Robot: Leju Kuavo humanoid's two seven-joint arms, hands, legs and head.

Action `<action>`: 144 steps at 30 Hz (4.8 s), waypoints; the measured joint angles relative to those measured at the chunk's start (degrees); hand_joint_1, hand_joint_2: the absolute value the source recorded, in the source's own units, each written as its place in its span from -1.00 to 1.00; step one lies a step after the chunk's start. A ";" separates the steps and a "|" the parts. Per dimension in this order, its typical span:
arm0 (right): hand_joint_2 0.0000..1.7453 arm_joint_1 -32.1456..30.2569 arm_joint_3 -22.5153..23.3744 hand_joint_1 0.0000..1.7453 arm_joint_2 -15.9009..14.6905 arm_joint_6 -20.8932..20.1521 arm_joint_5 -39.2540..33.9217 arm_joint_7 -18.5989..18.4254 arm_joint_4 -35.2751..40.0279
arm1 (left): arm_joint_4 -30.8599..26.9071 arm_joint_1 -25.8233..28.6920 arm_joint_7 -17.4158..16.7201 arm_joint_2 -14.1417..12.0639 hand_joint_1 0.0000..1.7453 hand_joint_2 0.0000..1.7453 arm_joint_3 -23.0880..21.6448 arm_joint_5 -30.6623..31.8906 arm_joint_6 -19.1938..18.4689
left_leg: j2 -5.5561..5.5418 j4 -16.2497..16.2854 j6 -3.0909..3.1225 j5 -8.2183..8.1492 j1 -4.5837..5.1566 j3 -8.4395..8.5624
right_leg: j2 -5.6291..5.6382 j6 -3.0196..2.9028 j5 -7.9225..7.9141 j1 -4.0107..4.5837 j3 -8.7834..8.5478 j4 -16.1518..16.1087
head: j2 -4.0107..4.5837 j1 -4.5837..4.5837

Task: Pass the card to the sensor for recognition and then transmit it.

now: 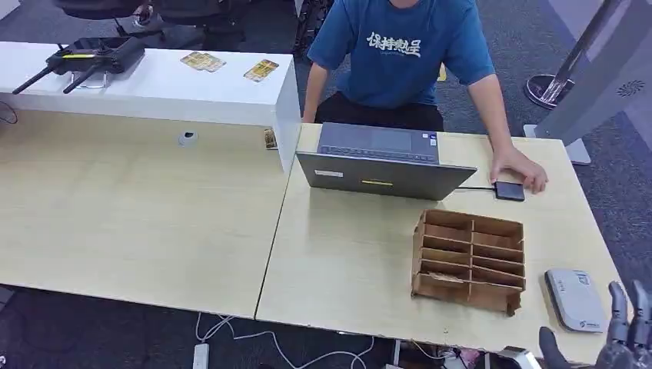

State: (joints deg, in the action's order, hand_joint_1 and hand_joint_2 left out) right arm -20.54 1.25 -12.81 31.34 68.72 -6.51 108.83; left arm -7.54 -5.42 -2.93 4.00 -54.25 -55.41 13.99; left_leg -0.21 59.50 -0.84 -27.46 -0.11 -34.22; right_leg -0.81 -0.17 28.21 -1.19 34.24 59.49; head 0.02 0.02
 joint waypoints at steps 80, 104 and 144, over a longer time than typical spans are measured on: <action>1.00 13.00 -6.25 -1.00 -7.94 -10.97 -3.63 -3.13 -17.71 | 0.00 -0.10 0.00 -0.15 -1.00 -1.00 0.00 -1.62 -0.28 | 0.07 0.01 0.00 0.00 0.02 0.02 | 0.03 0.01 -0.02 -0.04 0.00 0.00 | 0.00 -0.02; 1.00 15.97 -12.65 -1.00 -5.36 -11.70 -3.67 -2.93 -18.69 | 0.00 -0.14 0.02 -0.15 -1.00 -1.00 -0.02 -2.21 -0.24 | 0.05 0.00 0.00 0.01 0.03 0.01 | 0.02 0.01 -0.01 -0.05 0.00 0.00 | 0.00 0.00; 1.00 20.92 -14.14 -1.00 -12.37 -23.00 -0.85 -7.21 -18.49 | 0.07 -0.25 0.09 -0.22 -1.00 -1.00 -0.85 -4.00 -0.28 | 0.05 0.02 0.01 0.01 0.06 0.01 | 0.03 0.02 -0.02 -0.08 0.00 0.00 | 0.00 0.00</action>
State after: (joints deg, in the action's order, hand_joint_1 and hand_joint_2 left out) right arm 0.38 -12.89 -25.18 8.35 67.87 -13.73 90.33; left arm -7.48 -5.68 -2.84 3.78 -55.10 -59.41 13.70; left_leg -0.15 59.52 -0.84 -27.45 -0.06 -34.20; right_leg -0.78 -0.14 28.19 -1.27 34.24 59.49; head 0.02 0.02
